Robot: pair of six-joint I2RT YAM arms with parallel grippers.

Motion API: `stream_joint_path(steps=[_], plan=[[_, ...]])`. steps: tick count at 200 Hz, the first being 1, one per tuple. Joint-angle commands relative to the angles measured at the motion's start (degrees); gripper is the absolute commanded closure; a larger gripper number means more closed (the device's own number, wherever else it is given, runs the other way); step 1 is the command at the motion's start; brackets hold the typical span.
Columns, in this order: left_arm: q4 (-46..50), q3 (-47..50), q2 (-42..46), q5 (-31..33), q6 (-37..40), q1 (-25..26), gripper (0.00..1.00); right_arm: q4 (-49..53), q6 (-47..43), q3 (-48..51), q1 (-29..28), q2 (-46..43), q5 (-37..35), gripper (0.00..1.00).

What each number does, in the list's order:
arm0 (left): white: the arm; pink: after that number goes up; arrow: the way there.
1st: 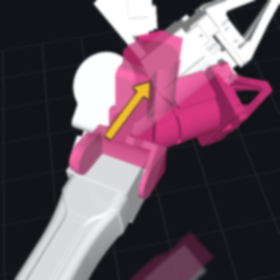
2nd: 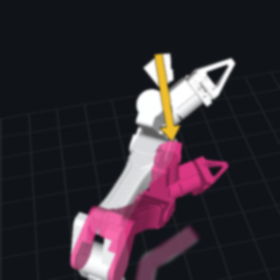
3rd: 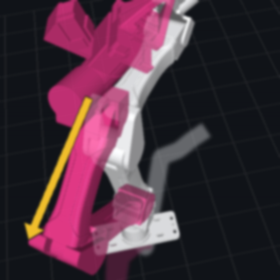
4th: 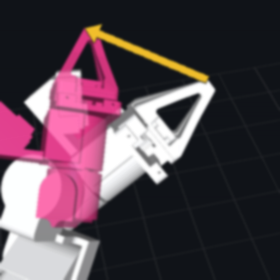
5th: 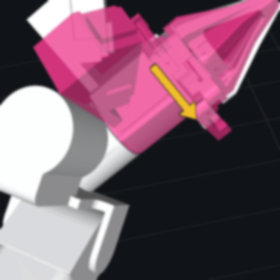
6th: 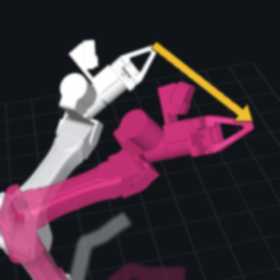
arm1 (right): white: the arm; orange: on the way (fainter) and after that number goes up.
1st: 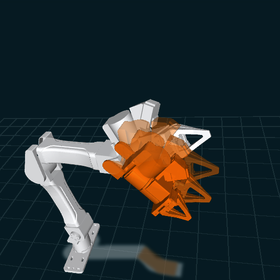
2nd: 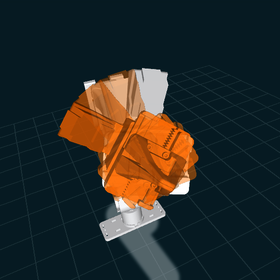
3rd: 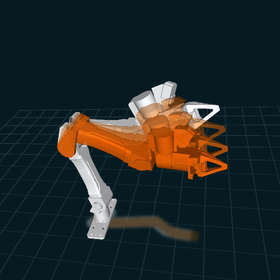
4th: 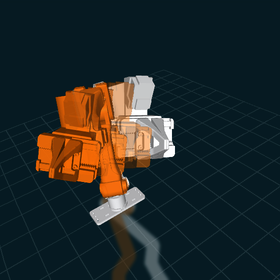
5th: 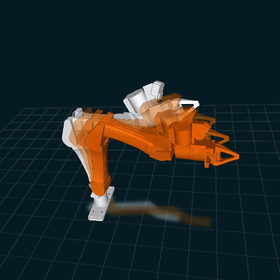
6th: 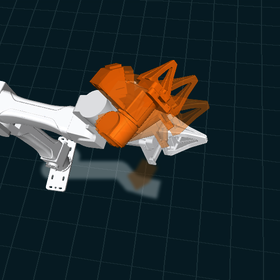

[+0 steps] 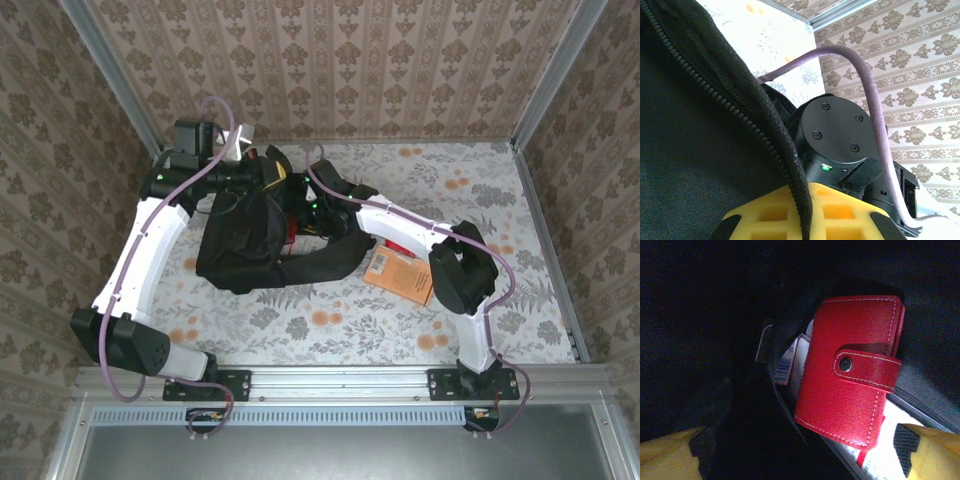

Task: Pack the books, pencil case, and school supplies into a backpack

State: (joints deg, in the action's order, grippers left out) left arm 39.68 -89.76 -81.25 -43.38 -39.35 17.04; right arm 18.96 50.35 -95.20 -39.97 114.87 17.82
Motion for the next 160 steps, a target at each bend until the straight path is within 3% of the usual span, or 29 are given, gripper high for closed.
stream_joint_path(steps=[1, 29, 49, 73, 96, 135, 160], plan=[[-0.79, -1.87, 2.06, -0.27, 2.42, -0.67, 0.94, 1.78, -7.18, 1.29, -0.53, -7.05, -2.69, 0.06], [-1.13, 1.70, 2.84, 4.28, 1.93, -2.23, 0.95, 6.60, -14.77, 3.96, -1.02, -14.03, -12.40, 0.05], [-1.95, 4.06, 3.04, 6.11, 1.78, -2.69, 0.95, 10.44, -19.36, 6.29, -1.07, -19.37, -23.66, 0.00], [-2.67, 5.39, 3.04, 10.37, 2.88, -2.76, 0.95, 9.14, -20.01, 12.25, 0.52, -25.63, -34.49, 0.00], [-2.42, 6.52, 3.28, 13.59, 4.84, -2.72, 0.95, 11.49, -16.83, 14.02, 8.23, -26.93, -29.65, 0.00], [-5.85, 11.95, 4.52, 15.77, 5.99, -2.54, 0.96, 18.30, -16.18, 15.81, 18.49, -21.53, -20.39, 0.00], [-7.81, 15.26, 5.07, 16.19, 6.39, -2.23, 0.95, 17.14, -15.32, 22.72, 21.55, -21.79, -21.42, 0.00]])
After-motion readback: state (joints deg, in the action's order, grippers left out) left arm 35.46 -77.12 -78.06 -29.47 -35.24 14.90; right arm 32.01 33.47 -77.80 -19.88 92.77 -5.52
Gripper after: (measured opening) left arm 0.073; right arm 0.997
